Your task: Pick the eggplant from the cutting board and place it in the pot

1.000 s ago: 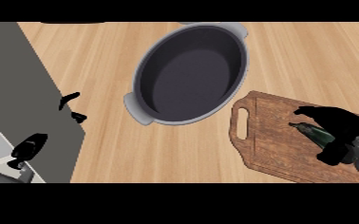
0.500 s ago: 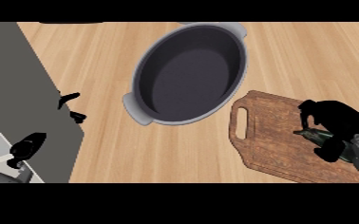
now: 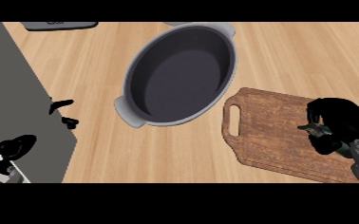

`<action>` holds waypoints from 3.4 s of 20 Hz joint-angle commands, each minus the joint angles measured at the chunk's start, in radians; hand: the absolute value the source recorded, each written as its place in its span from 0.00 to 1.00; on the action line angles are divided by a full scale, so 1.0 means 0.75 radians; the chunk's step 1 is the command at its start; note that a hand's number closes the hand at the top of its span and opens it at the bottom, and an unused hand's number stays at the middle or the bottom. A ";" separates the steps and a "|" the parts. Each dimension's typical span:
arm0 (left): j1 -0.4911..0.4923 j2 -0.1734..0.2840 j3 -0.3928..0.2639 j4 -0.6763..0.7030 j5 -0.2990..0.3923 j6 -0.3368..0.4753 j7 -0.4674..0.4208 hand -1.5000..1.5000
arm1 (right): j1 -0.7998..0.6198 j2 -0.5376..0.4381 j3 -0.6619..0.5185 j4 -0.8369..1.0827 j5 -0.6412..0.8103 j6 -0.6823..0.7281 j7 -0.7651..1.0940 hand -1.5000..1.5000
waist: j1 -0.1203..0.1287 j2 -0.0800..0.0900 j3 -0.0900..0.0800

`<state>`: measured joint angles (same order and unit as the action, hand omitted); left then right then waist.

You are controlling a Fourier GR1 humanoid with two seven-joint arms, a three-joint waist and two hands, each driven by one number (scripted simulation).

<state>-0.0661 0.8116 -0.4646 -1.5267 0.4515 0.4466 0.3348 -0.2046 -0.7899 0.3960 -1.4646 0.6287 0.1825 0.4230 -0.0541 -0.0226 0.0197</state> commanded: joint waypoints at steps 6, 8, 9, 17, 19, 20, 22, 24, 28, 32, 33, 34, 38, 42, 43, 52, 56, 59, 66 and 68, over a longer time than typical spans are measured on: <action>0.050 0.085 0.060 0.057 0.069 0.144 -0.059 0.50 | 0.163 0.187 -0.137 -0.429 0.162 -0.342 0.649 1.00 | -0.072 -0.034 -0.035; 0.032 0.092 0.049 0.085 0.111 0.163 -0.050 0.50 | 0.158 0.171 -0.145 -0.595 0.248 -0.396 0.698 1.00 | -0.084 -0.033 -0.036; 0.022 0.104 0.028 0.075 0.099 0.179 -0.070 0.50 | 0.118 0.146 -0.151 -0.669 0.294 -0.378 0.737 1.00 | -0.065 -0.032 -0.038; -0.095 0.147 -0.081 0.091 0.203 0.178 -0.073 0.50 | -0.054 0.197 -0.079 -1.214 0.583 -0.231 1.000 1.00 | 0.007 -0.013 -0.039; -0.131 0.177 -0.087 0.108 0.213 0.173 -0.087 0.50 | -0.108 0.202 -0.076 -1.284 0.627 -0.140 1.052 1.00 | 0.031 -0.006 -0.039; -0.168 0.166 -0.096 0.118 0.219 0.157 -0.097 0.50 | -0.139 0.202 -0.048 -1.295 0.646 -0.076 1.063 1.00 | 0.041 0.005 -0.038; -0.186 0.159 -0.145 0.126 0.206 0.190 -0.104 0.50 | -0.222 0.262 -0.023 -1.283 0.629 -0.025 1.096 1.00 | 0.071 0.008 -0.040; -0.225 0.151 -0.164 0.123 0.230 0.180 -0.099 0.50 | -0.329 0.311 -0.016 -1.212 0.602 0.032 1.121 1.00 | 0.094 0.014 -0.040; -0.304 0.142 -0.214 0.174 0.253 0.191 -0.092 0.50 | -0.453 0.440 -0.009 -1.115 0.544 0.104 1.160 1.00 | 0.099 0.019 -0.042; -0.344 0.134 -0.272 0.188 0.274 0.180 -0.105 0.50 | -0.573 0.568 -0.004 -0.947 0.569 0.143 1.182 1.00 | 0.120 0.023 -0.040; -0.354 0.160 -0.262 0.187 0.294 0.180 -0.100 0.50 | -0.591 0.601 -0.013 -0.932 0.564 0.159 1.195 1.00 | 0.129 0.017 -0.040; -0.368 0.156 -0.273 0.229 0.296 0.160 -0.117 0.50 | -0.607 0.648 -0.016 -0.880 0.567 0.149 1.198 1.00 | 0.124 0.025 -0.041; -0.395 0.161 -0.315 0.240 0.317 0.166 -0.131 0.50 | -0.716 0.782 -0.046 -0.666 0.581 0.143 1.164 1.00 | 0.146 0.030 -0.036; -0.425 0.139 -0.349 0.257 0.339 0.170 -0.145 0.50 | -0.797 0.906 -0.109 -0.464 0.568 0.147 1.138 1.00 | 0.147 0.034 -0.034; -0.418 0.181 -0.330 0.246 0.371 0.134 -0.148 0.50 | -0.811 0.947 -0.112 -0.429 0.574 0.150 1.147 1.00 | 0.158 0.030 -0.034; -0.496 0.169 -0.390 0.253 0.395 0.201 -0.159 0.50 | -0.827 1.051 -0.276 -0.114 0.447 -0.110 1.067 0.00 | 0.175 0.037 -0.028; -0.529 0.188 -0.421 0.261 0.420 0.186 -0.145 0.50 | -0.832 1.052 -0.325 -0.106 0.406 -0.349 0.995 0.00 | 0.177 0.038 -0.026; -0.537 0.194 -0.434 0.281 0.455 0.164 -0.160 0.50 | -0.858 1.052 -0.377 -0.144 0.457 -0.514 0.952 0.00 | 0.164 0.033 -0.026; -0.538 0.166 -0.484 0.337 0.487 0.200 -0.216 0.50 | -0.797 1.053 -0.432 -0.202 0.583 -0.818 0.896 0.00 | 0.127 0.025 -0.028; -0.525 0.196 -0.474 0.347 0.519 0.189 -0.225 0.50 | -0.733 1.053 -0.499 -0.234 0.595 -0.867 0.835 0.00 | 0.114 0.026 -0.027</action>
<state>-0.4959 0.9546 -0.8810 -1.3299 0.9309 0.4449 0.3340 -0.7938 -0.0035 0.0599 -1.6091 1.0484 -0.3341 1.0122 0.0385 0.0120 -0.0007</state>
